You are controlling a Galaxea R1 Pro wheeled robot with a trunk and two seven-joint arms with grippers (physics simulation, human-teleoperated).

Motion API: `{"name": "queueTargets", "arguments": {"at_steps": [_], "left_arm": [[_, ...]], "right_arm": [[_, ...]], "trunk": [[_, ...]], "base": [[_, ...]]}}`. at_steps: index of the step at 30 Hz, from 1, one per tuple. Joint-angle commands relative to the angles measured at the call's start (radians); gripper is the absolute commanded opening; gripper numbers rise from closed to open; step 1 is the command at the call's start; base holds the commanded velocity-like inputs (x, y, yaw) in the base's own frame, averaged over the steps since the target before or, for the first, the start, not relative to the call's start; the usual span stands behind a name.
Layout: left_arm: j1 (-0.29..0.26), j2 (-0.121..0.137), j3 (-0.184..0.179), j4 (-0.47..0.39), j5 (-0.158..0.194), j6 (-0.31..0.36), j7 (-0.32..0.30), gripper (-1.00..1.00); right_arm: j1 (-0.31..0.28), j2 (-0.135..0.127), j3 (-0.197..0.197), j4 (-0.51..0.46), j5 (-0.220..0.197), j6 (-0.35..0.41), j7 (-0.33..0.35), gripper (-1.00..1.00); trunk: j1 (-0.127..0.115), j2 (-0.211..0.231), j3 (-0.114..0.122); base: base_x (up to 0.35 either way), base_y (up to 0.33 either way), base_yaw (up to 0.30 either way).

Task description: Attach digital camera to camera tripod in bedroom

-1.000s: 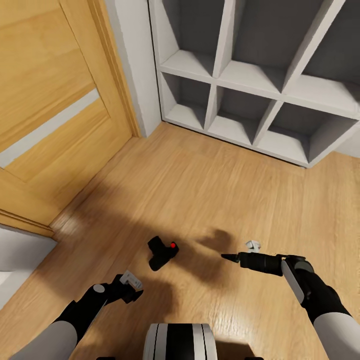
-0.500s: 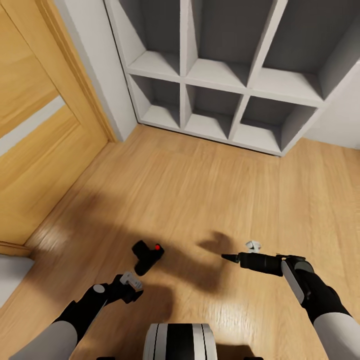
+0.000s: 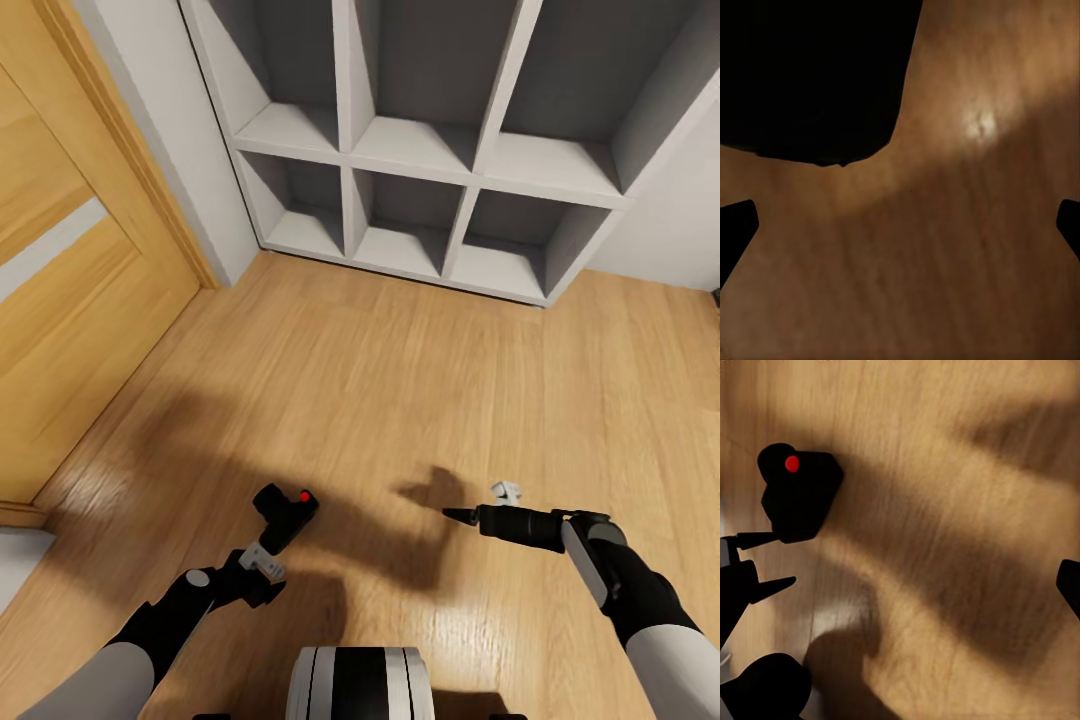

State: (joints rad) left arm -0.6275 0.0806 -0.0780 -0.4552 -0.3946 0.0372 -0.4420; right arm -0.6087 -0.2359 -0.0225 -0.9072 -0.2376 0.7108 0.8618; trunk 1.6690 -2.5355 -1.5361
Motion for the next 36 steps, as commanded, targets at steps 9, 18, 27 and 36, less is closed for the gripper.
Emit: {"name": "queueTargets", "arguments": {"at_steps": [9, 18, 27, 36], "left_arm": [[0.0, 0.013, -0.003, 0.003, -0.004, 0.0, 0.002, 1.0], [0.0, 0.031, -0.003, 0.016, -0.002, -0.1, 0.002, 1.0], [0.0, 0.033, -0.003, 0.058, -0.004, -0.183, 0.0, 1.0], [0.0, 0.033, -0.003, 0.109, -0.016, -0.269, 0.0, 1.0]], "right_arm": [[0.0, 0.007, -0.002, 0.001, -0.005, -0.057, -0.007, 1.0], [0.0, 0.009, -0.002, 0.001, -0.008, -0.087, -0.01, 1.0], [0.0, 0.01, -0.002, 0.002, -0.008, -0.089, -0.01, 1.0], [0.0, 0.01, -0.002, 0.012, -0.009, -0.09, -0.01, 1.0]], "trunk": [[0.0, 0.0, -0.001], [0.0, 0.0, -0.001], [0.0, 0.0, -0.001], [0.0, 0.0, -0.001]], "base": [[0.0, 0.0, -0.001], [0.0, 0.0, 0.0], [0.0, 0.0, 0.0], [0.0, 0.0, 0.0]]}}
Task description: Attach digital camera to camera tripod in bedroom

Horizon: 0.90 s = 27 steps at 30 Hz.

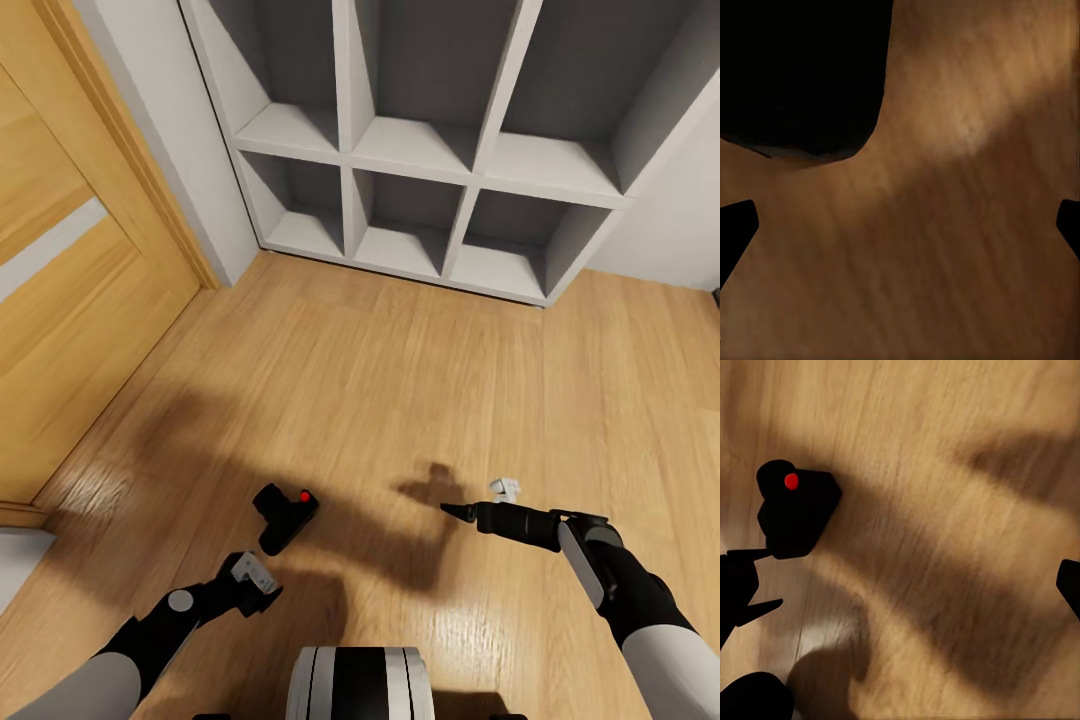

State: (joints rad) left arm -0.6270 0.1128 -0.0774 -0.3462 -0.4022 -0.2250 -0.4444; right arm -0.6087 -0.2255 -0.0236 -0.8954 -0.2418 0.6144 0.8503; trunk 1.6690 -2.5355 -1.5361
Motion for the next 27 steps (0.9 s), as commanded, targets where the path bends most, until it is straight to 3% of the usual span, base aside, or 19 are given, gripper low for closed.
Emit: {"name": "queueTargets", "arguments": {"at_steps": [1, 11, 21, 23, 27], "left_arm": [[0.0, 0.001, -0.004, 0.001, -0.008, -0.009, 0.003, 1.0], [0.0, 0.011, -0.004, 0.002, -0.007, -0.015, 0.007, 1.0], [0.0, 0.061, -0.005, -0.002, 0.002, -0.041, 0.003, 1.0], [0.0, 0.079, -0.005, 0.006, 0.006, -0.086, -0.001, 1.0], [0.0, 0.082, -0.005, 0.012, 0.006, -0.097, -0.004, 1.0]], "right_arm": [[0.0, 0.0, -0.001, 0.001, -0.005, 0.007, 0.001, 1.0], [0.0, 0.0, -0.001, 0.004, -0.005, 0.006, 0.001, 1.0], [0.0, 0.0, -0.001, 0.006, -0.005, 0.006, 0.001, 1.0], [0.0, 0.0, -0.001, 0.006, -0.004, 0.005, 0.001, 1.0], [0.0, 0.0, -0.001, 0.006, -0.005, 0.005, 0.001, 1.0]], "trunk": [[0.0, 0.0, -0.001], [0.0, 0.0, -0.001], [0.0, 0.0, -0.001], [0.0, 0.0, -0.001], [0.0, 0.0, -0.001]], "base": [[0.0, 0.0, 0.0], [0.0, 0.0, 0.0], [0.0, 0.0, 0.0], [0.0, 0.0, 0.0], [0.0, 0.0, 0.0]]}}
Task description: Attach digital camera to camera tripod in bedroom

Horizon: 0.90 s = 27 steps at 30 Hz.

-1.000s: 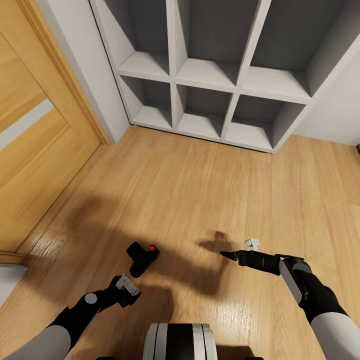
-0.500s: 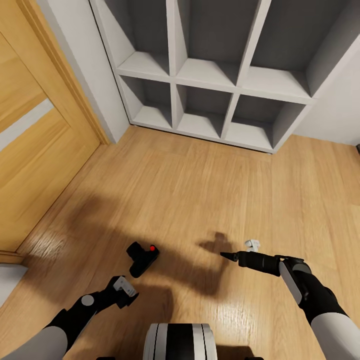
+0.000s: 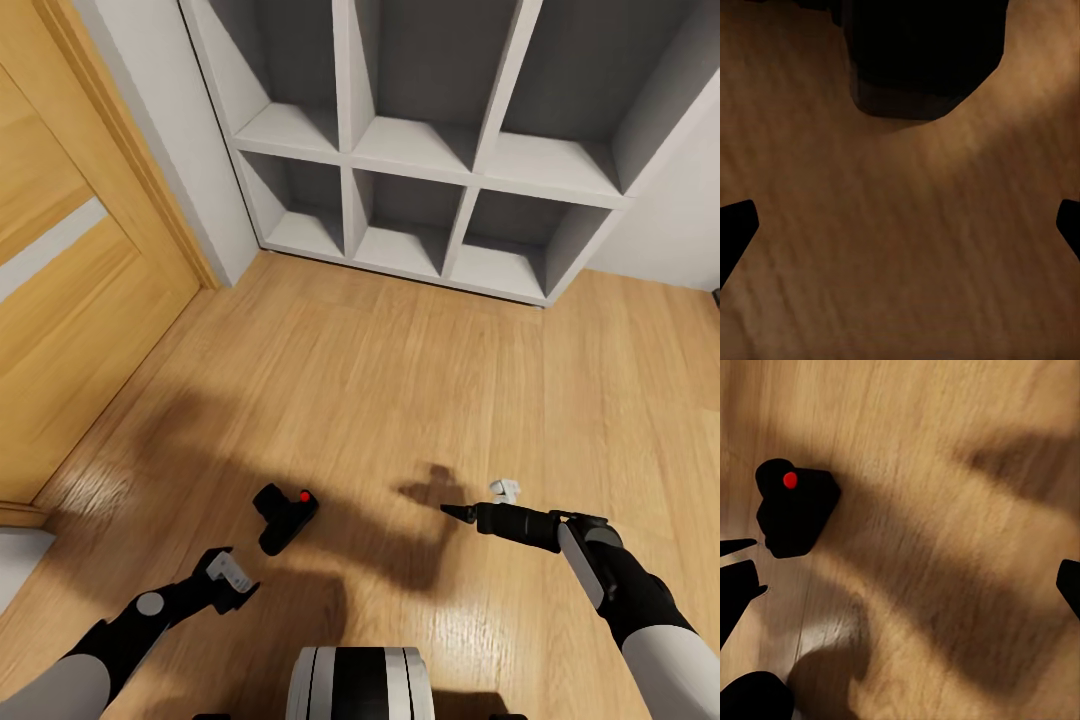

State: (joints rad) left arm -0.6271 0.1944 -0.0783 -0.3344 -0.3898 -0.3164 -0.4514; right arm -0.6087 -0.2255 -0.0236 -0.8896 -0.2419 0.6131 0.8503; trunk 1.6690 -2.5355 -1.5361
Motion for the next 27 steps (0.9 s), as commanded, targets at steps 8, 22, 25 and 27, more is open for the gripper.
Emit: {"name": "queueTargets", "arguments": {"at_steps": [8, 22, 25, 27], "left_arm": [[0.0, 0.008, -0.005, 0.002, -0.007, -0.06, -0.002, 1.0], [0.0, 0.01, -0.004, 0.036, -0.009, -0.114, -0.003, 1.0], [0.0, 0.01, -0.003, 0.038, -0.006, -0.114, -0.002, 1.0], [0.0, 0.01, -0.003, 0.039, -0.001, -0.114, -0.001, 1.0]], "right_arm": [[0.0, 0.001, -0.001, 0.0, -0.004, 0.007, 0.001, 1.0], [0.0, 0.002, -0.001, 0.0, -0.004, 0.007, 0.001, 1.0], [0.0, 0.002, -0.001, 0.004, -0.005, 0.007, 0.001, 1.0], [0.0, 0.002, -0.001, 0.006, -0.005, 0.007, 0.001, 1.0]], "trunk": [[0.0, 0.0, -0.001], [0.0, 0.0, -0.001], [0.0, 0.0, -0.001], [0.0, 0.0, -0.001]], "base": [[0.0, 0.0, 0.0], [0.0, 0.0, 0.0], [0.0, 0.0, 0.0], [0.0, 0.0, 0.0]]}}
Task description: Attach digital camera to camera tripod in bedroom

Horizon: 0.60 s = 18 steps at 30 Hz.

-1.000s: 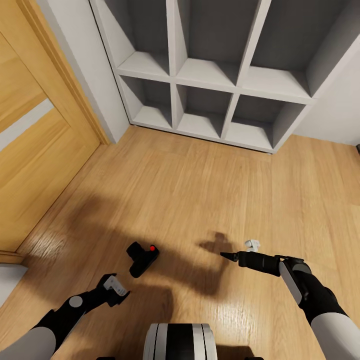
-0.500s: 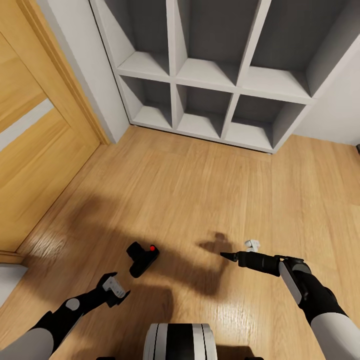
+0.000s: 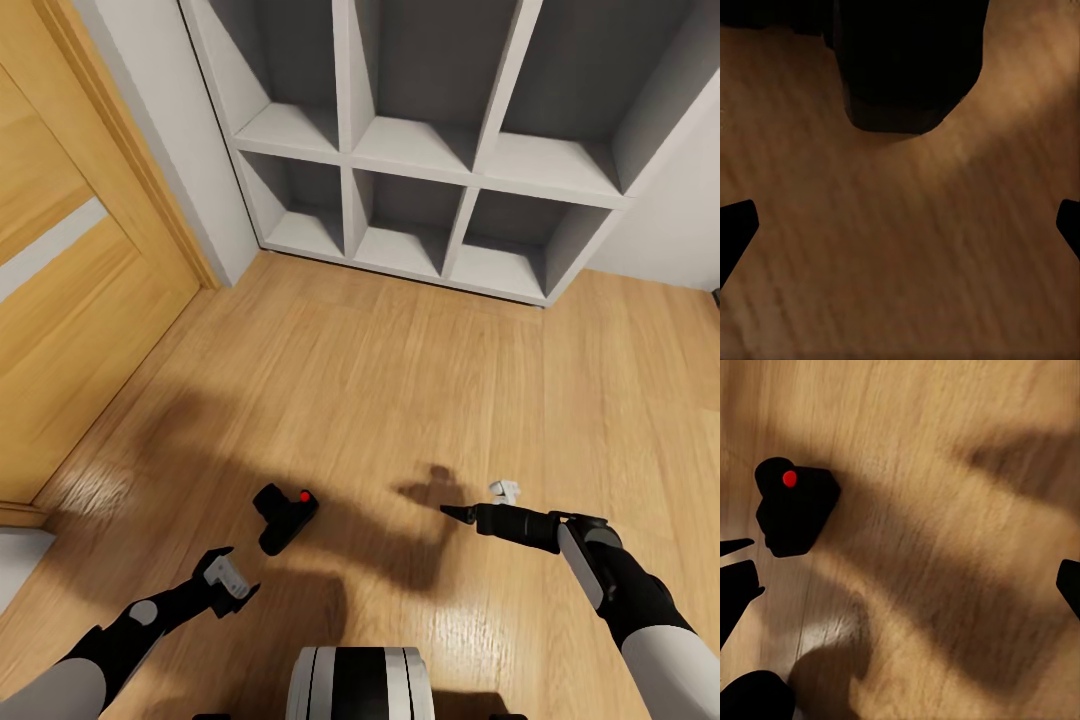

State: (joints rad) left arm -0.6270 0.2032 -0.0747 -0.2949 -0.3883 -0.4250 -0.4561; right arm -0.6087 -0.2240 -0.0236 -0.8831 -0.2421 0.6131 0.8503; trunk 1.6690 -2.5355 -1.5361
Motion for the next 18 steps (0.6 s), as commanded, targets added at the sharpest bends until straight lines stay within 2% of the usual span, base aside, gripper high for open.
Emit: {"name": "queueTargets", "arguments": {"at_steps": [1, 3, 5, 8, 18], "left_arm": [[0.0, 0.001, -0.006, 0.0, 0.001, -0.005, 0.003, 1.0], [0.0, 0.001, -0.005, 0.0, 0.02, -0.005, 0.003, 1.0], [0.0, 0.001, -0.004, 0.002, 0.069, -0.005, 0.004, 1.0], [0.0, 0.001, -0.005, 0.006, 0.106, -0.004, 0.004, 1.0], [0.0, -0.001, -0.007, 0.0, 0.116, -0.004, 0.002, 1.0]], "right_arm": [[0.0, 0.0, -0.001, 0.0, -0.005, 0.007, 0.001, 1.0], [0.0, 0.0, -0.001, 0.001, -0.005, 0.007, 0.001, 1.0], [0.0, 0.0, -0.001, 0.001, -0.004, 0.006, 0.001, 1.0], [0.0, 0.0, -0.001, 0.001, -0.004, 0.007, 0.001, 1.0], [0.0, -0.001, -0.001, 0.001, -0.003, 0.006, 0.002, 1.0]], "trunk": [[0.0, 0.0, -0.001], [0.0, 0.0, -0.001], [0.0, 0.0, -0.001], [0.0, 0.0, -0.001], [0.0, 0.0, -0.001]], "base": [[0.0, 0.0, 0.0], [0.0, 0.0, 0.0], [0.0, 0.0, 0.0], [0.0, 0.0, 0.0], [0.0, 0.0, 0.0]]}}
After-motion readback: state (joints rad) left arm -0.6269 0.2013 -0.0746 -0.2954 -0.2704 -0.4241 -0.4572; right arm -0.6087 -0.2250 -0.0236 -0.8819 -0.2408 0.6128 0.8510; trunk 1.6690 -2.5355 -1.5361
